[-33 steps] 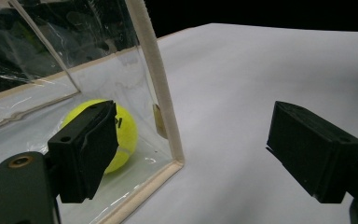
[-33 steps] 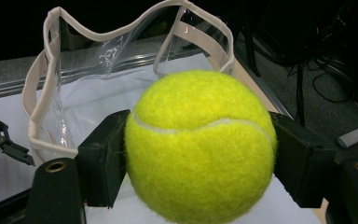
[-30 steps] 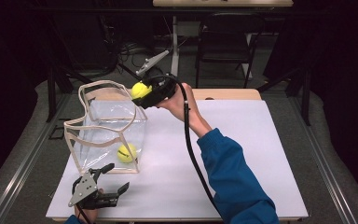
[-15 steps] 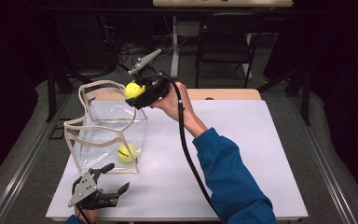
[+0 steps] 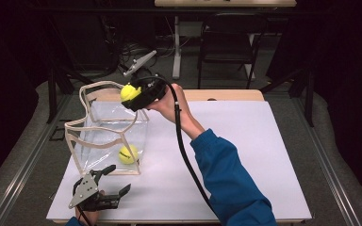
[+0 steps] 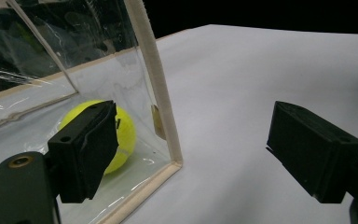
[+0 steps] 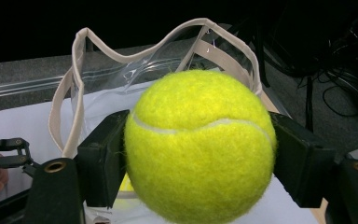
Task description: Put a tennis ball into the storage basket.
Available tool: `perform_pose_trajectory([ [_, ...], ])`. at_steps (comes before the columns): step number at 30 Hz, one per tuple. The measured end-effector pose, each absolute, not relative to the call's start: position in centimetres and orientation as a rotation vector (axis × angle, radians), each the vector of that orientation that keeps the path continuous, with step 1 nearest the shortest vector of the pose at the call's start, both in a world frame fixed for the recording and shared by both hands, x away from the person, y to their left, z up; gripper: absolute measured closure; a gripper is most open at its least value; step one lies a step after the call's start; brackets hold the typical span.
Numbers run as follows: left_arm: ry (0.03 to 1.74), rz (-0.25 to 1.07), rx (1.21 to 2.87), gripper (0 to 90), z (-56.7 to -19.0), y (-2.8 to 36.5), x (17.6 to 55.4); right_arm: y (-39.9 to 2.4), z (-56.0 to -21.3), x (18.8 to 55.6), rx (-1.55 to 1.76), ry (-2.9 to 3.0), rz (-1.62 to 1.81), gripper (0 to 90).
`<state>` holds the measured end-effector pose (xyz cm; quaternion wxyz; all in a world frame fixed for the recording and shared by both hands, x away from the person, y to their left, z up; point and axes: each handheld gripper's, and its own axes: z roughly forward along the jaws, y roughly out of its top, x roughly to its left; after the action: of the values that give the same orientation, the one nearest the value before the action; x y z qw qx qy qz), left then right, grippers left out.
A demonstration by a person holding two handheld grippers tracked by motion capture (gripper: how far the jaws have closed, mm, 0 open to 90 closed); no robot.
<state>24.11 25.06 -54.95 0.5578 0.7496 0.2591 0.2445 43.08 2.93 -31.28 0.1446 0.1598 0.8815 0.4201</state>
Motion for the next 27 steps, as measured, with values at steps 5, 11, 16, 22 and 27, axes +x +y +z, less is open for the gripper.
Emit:
perform_pose_trajectory([
  [5, 0.609, 0.576, 1.77, 15.9, -54.9, 25.0, 24.1, 3.5, -31.5, 43.0, 0.45, 2.55, 1.213, 26.4],
  [11, 0.61, 0.578, 1.77, 15.9, -54.9, 25.0, 24.1, 4.1, -31.8, 42.9, 0.442, 2.553, 1.222, 26.4],
  [16, 0.61, 0.578, 1.769, 15.9, -54.9, 25.0, 24.1, 4.4, -31.8, 42.8, 0.433, 2.554, 1.222, 26.3],
  [22, 0.608, 0.579, 1.769, 15.9, -54.9, 25.1, 24.1, 4.8, -32.1, 42.8, 0.429, 2.56, 1.22, 26.4],
  [27, 0.609, 0.582, 1.765, 15.9, -54.8, 25.1, 24.0, 5.0, -32.3, 42.9, 0.433, 2.554, 1.226, 26.4],
])
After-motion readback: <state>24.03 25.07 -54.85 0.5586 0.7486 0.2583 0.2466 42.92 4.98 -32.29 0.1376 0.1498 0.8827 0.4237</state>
